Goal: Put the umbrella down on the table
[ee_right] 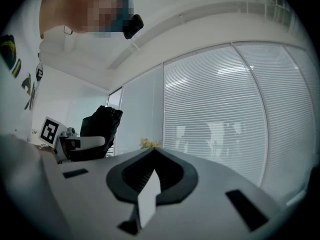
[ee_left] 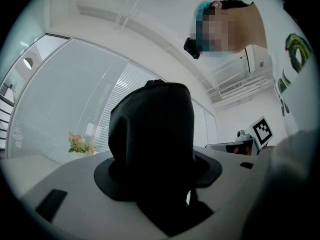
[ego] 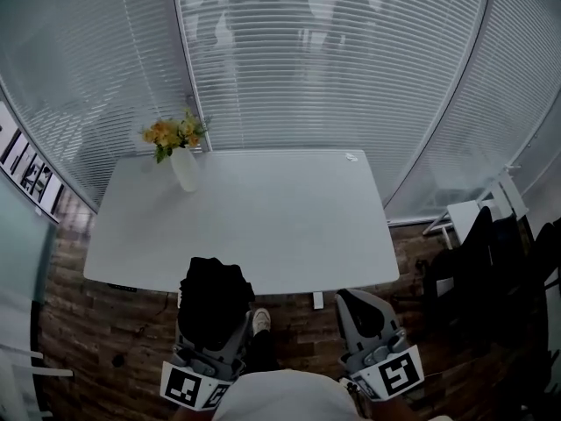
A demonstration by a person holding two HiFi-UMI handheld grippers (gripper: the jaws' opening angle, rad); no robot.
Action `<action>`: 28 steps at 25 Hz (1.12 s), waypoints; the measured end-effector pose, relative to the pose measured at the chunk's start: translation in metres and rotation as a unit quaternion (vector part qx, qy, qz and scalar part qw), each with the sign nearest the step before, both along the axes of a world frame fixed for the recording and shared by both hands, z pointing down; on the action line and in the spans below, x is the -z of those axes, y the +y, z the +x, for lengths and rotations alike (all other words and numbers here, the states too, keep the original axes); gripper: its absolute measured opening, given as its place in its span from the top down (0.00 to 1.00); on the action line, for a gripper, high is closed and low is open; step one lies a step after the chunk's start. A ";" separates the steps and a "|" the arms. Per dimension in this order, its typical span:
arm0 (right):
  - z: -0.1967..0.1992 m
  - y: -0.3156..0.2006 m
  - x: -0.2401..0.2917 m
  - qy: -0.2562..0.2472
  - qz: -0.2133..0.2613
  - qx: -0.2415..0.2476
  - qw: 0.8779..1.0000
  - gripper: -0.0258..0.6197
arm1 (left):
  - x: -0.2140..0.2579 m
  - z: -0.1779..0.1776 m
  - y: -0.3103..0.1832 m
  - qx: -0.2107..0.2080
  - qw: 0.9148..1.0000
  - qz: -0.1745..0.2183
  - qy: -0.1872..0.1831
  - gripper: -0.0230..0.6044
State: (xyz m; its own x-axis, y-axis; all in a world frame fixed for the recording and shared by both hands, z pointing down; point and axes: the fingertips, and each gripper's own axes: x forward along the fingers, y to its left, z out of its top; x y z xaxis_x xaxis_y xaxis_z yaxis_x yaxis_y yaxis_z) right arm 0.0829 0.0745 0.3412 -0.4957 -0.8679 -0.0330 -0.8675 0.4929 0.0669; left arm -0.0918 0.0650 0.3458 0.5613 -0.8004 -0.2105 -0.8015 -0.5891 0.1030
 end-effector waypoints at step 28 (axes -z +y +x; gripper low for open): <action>-0.060 -0.261 0.014 0.013 -0.005 -0.007 1.000 0.95 | 0.007 -0.042 -0.264 -0.041 0.999 -0.005 -0.006 0.54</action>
